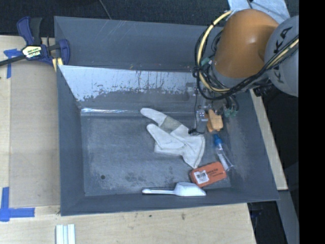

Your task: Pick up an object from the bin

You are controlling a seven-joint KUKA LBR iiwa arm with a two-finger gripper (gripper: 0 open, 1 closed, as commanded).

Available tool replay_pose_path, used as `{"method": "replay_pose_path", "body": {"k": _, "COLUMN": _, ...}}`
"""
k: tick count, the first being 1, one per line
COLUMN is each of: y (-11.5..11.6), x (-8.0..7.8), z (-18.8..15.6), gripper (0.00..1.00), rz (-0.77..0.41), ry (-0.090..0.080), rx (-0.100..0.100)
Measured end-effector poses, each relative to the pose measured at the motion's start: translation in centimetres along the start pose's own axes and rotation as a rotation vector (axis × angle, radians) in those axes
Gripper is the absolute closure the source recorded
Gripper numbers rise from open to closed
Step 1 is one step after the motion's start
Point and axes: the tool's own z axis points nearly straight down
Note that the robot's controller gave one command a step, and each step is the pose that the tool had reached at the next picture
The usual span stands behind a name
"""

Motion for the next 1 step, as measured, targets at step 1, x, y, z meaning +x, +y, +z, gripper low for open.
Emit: {"method": "replay_pose_path", "body": {"k": 1, "y": -0.01, "x": -0.17, "z": -0.47, "gripper": 0.0, "rz": 0.0, "ry": -0.008, "rx": 0.0}}
